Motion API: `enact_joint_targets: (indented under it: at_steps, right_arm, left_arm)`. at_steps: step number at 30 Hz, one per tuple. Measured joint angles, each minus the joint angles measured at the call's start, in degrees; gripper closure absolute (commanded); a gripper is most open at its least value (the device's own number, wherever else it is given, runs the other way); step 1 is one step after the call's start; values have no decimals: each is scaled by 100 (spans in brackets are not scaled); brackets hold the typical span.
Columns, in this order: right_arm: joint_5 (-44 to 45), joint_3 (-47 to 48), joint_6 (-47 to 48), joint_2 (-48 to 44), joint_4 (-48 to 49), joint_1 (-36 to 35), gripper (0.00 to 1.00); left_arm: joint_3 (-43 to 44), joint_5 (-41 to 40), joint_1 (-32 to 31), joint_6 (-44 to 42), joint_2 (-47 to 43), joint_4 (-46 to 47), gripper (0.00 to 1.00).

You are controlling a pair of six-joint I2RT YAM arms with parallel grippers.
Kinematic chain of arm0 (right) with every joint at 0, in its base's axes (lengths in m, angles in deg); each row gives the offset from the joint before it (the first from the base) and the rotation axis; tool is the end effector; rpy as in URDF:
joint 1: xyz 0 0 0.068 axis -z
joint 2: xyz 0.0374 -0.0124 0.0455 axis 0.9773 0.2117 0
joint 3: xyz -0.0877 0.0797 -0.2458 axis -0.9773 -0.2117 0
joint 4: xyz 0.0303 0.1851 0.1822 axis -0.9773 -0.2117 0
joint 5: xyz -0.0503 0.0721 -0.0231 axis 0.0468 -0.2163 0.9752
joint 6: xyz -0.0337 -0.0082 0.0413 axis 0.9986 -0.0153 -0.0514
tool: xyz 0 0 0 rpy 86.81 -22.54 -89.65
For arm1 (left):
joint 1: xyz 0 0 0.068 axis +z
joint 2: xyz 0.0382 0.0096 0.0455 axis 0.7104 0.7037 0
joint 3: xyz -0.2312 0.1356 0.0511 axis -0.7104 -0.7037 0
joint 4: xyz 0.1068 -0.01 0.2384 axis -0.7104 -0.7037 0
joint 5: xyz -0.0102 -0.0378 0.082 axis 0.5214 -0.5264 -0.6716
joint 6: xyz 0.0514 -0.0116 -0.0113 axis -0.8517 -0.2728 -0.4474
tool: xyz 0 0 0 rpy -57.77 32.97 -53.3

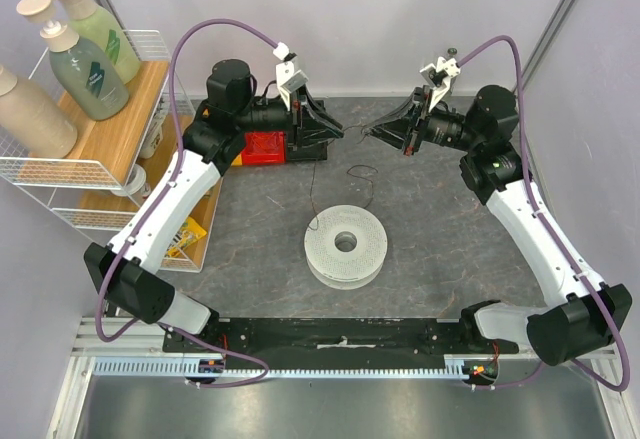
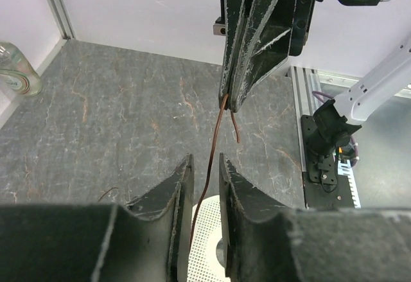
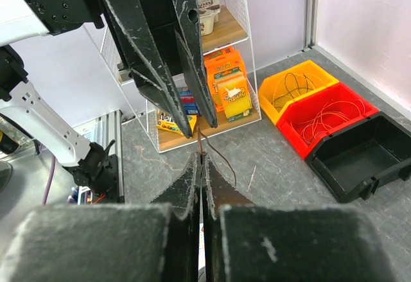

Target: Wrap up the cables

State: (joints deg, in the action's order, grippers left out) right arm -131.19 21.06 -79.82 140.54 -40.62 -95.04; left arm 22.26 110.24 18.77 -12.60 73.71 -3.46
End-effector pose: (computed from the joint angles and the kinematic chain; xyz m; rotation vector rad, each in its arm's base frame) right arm 0.2556 0.1098 0.4385 -0.7319 1.4663 1.2569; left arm 0.2789 -0.1725 0.4492 1.1350 1.3645 -1.1604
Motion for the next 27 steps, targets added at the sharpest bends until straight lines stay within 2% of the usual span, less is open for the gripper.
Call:
enact_joint_targets:
  at_steps: [4, 7, 12, 18, 27]
  right_arm:
    - [0, 0, 17, 0, -24, -22, 100]
    - [0, 0, 44, 0, -28, -37, 100]
    - [0, 0, 46, 0, -31, -72, 100]
    - [11, 0, 170, 0, -129, -92, 100]
    - [57, 0, 404, 66, -269, -367, 100]
  left_arm:
    - [0, -28, 0, -37, 2, -44, 81]
    - [0, -28, -22, -37, 2, -39, 81]
    - [0, -24, -98, -37, 28, -37, 98]
    - [-4, 17, -101, 57, 70, 37, 98]
    - [-389, 144, -101, 1287, 70, 1274, 98]
